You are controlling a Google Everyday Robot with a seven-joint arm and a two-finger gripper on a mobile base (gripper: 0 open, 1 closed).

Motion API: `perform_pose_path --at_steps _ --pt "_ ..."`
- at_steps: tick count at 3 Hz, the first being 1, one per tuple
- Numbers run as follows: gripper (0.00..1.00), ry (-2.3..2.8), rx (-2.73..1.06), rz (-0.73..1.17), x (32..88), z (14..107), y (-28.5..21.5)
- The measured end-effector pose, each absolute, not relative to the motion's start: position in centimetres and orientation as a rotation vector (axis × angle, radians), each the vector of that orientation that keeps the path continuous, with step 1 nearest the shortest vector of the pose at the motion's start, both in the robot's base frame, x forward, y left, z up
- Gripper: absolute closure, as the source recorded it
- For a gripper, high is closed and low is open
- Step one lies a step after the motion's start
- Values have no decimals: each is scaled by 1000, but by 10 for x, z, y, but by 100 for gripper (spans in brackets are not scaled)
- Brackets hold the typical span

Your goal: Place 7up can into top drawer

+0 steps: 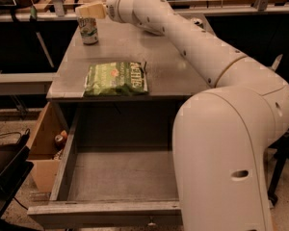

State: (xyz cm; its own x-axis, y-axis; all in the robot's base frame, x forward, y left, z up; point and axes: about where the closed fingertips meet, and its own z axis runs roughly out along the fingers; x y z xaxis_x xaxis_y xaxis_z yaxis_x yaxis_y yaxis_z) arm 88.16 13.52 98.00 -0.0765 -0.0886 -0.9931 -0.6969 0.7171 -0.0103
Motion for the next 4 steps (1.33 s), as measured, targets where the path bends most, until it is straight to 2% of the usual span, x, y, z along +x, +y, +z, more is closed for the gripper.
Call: perform_pose_path --at_steps 4 --pt "0 1538 -816 604 920 943 174"
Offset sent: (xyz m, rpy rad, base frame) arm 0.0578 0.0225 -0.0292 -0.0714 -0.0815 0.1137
